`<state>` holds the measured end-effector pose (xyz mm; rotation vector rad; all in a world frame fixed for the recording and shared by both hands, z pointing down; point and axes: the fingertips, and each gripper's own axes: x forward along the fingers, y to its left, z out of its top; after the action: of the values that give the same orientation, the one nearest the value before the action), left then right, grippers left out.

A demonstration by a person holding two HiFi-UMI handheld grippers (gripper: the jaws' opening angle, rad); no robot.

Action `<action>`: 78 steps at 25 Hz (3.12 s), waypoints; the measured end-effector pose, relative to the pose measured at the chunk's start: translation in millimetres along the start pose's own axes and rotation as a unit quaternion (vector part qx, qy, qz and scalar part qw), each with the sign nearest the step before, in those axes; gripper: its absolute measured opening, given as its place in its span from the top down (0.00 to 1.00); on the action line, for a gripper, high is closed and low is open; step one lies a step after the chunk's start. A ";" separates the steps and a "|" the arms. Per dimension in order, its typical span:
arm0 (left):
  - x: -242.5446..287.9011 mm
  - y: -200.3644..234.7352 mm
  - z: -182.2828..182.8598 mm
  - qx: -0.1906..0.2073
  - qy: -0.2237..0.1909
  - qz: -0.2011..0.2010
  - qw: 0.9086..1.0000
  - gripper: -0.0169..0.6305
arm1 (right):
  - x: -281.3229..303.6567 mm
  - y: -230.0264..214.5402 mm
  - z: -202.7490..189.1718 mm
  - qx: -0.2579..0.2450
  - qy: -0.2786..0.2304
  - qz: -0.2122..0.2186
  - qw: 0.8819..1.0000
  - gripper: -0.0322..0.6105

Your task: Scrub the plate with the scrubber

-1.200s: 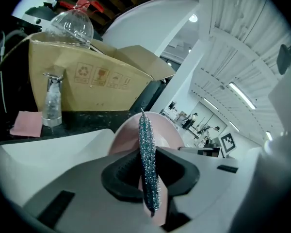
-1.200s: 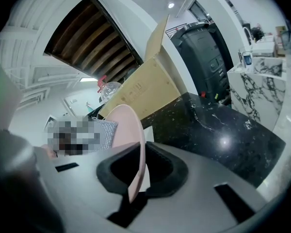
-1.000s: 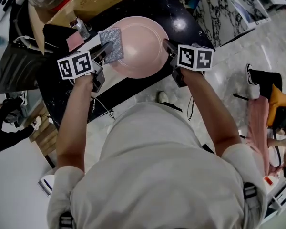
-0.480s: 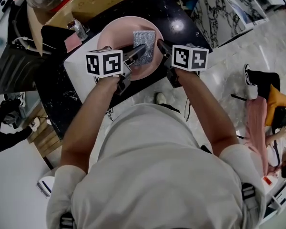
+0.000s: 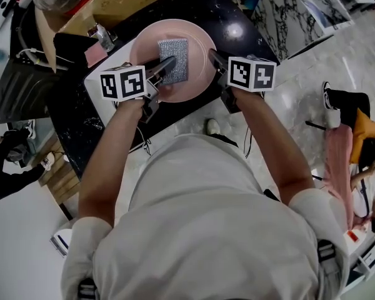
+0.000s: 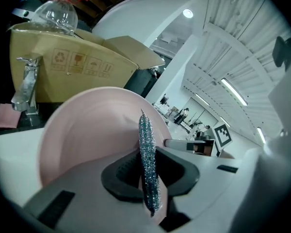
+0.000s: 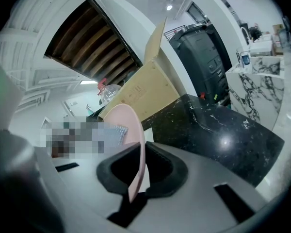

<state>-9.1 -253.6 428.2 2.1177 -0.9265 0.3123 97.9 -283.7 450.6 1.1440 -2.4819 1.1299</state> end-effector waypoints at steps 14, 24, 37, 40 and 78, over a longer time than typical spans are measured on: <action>-50.9 41.2 6.2 0.016 -0.019 0.061 0.998 0.87 | -1.7 -17.4 -0.9 0.014 -0.005 -0.014 1.000 0.91; 22.2 -36.8 -10.3 0.020 0.005 -0.041 0.999 0.87 | 1.7 -7.4 2.2 0.018 -0.010 -0.009 1.000 0.92; 4.8 -2.8 -15.2 0.018 0.024 -0.007 1.000 0.87 | -5.6 -15.4 3.3 0.020 -0.011 -0.010 1.000 0.91; -9.0 12.7 -13.9 0.027 0.025 0.013 0.999 0.87 | -4.7 -17.0 2.7 0.018 -0.011 -0.010 1.000 0.91; -37.6 31.6 -30.8 0.032 0.025 0.033 0.999 0.87 | 3.3 -14.1 1.6 0.008 -0.007 -0.014 1.000 0.91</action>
<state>-55.4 -224.7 447.9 2.1304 -0.9691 0.4326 105.9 -292.6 458.9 1.1908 -2.4635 1.1397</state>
